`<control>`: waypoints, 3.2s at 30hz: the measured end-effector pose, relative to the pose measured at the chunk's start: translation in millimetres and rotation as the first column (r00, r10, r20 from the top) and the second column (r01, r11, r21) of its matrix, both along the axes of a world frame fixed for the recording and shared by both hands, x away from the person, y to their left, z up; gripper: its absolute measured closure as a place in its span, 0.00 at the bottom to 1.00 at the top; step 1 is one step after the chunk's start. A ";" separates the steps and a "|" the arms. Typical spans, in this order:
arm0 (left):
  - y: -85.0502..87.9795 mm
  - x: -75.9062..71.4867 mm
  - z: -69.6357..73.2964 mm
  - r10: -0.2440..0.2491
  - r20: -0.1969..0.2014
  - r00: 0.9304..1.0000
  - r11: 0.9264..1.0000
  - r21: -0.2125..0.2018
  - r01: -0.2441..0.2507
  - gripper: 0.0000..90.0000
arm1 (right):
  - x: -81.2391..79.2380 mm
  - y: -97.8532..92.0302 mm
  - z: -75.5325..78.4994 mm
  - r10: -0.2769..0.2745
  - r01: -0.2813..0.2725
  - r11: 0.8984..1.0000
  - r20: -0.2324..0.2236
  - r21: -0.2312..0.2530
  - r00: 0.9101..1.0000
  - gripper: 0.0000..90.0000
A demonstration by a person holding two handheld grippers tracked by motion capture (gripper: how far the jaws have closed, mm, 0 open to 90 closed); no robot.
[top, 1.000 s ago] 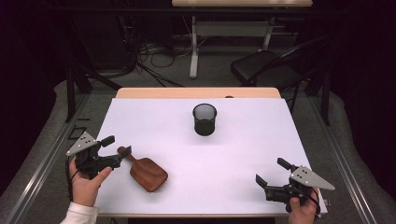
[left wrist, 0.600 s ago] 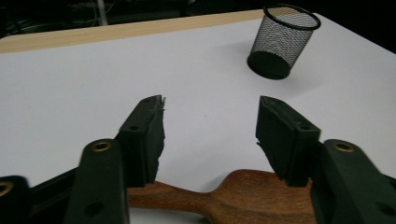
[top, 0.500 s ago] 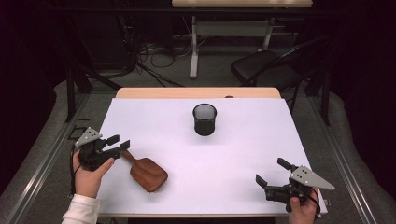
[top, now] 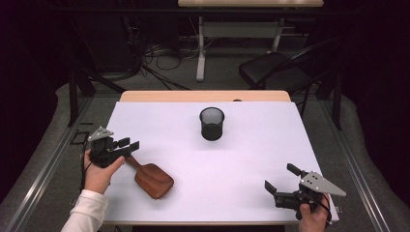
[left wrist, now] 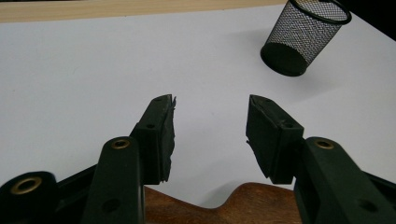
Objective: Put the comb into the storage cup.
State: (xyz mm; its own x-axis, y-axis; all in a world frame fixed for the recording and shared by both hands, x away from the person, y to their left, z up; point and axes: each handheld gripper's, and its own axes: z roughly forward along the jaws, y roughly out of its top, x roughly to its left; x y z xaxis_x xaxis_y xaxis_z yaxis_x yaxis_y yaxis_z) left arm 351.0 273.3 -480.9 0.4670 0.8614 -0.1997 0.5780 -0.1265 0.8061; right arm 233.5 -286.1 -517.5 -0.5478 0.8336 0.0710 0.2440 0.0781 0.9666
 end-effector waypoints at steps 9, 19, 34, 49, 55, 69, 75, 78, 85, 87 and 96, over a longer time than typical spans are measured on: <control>-3.7 12.0 -7.9 0.007 -0.054 0.999 0.999 0.044 -0.004 0.70 | 0.9 -0.2 -0.8 0.000 0.000 1.000 -0.001 0.000 1.000 0.00; -4.7 24.6 -19.9 0.044 -0.132 0.990 0.995 0.095 -0.032 0.87 | 1.0 0.2 -1.1 0.004 -0.004 1.000 -0.009 0.001 1.000 0.00; -12.1 38.2 -41.7 0.120 -0.224 0.967 0.974 0.213 -0.071 1.00 | 1.1 -1.1 -1.5 0.004 -0.004 1.000 -0.016 -0.001 1.000 0.00; -11.7 42.1 -53.0 0.135 -0.271 0.953 0.963 0.263 -0.062 1.00 | 1.6 -2.3 -1.7 0.007 -0.007 1.000 -0.014 -0.003 1.000 0.01; -5.4 39.9 -57.0 0.139 -0.285 0.948 0.964 0.260 -0.063 1.00 | 1.8 -2.1 -1.8 0.006 -0.006 1.000 -0.014 -0.002 1.000 0.02; 5.8 14.4 -61.7 0.138 -0.259 0.956 0.958 0.281 -0.062 1.00 | 2.1 -1.7 -2.3 0.009 -0.009 1.000 -0.017 -0.007 1.000 0.03; 7.2 6.4 -62.6 0.131 -0.256 0.958 0.952 0.302 -0.050 1.00 | 2.0 -1.1 -2.5 0.012 -0.012 1.000 -0.020 -0.001 1.000 0.03; 8.9 3.5 -62.9 0.127 -0.256 0.958 0.954 0.297 -0.047 1.00 | 1.9 -1.6 -2.3 0.014 -0.014 1.000 -0.021 -0.005 1.000 0.03; 10.9 -7.7 -61.1 0.105 -0.257 0.961 0.955 0.295 -0.025 1.00 | 2.2 -2.3 -2.5 0.017 -0.017 1.000 -0.018 -0.006 1.000 0.04; 10.7 -11.5 -60.5 0.096 -0.256 0.962 0.956 0.294 -0.018 1.00 | 2.1 -2.2 -2.5 0.018 -0.018 1.000 -0.020 -0.006 1.000 0.04; 7.3 -27.8 -57.6 0.058 -0.241 0.969 0.953 0.304 0.019 1.00 | 2.5 -1.3 -2.8 0.022 -0.022 1.000 -0.021 -0.008 1.000 0.05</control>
State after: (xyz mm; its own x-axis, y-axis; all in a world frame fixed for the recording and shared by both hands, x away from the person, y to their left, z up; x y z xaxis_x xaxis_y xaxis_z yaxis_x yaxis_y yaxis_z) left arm 323.2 280.6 -538.5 0.4194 0.9071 -0.0352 0.7569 -0.3280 0.5653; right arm 236.0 -287.4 -520.3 -0.5647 0.8218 0.0758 0.2619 0.0914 0.9608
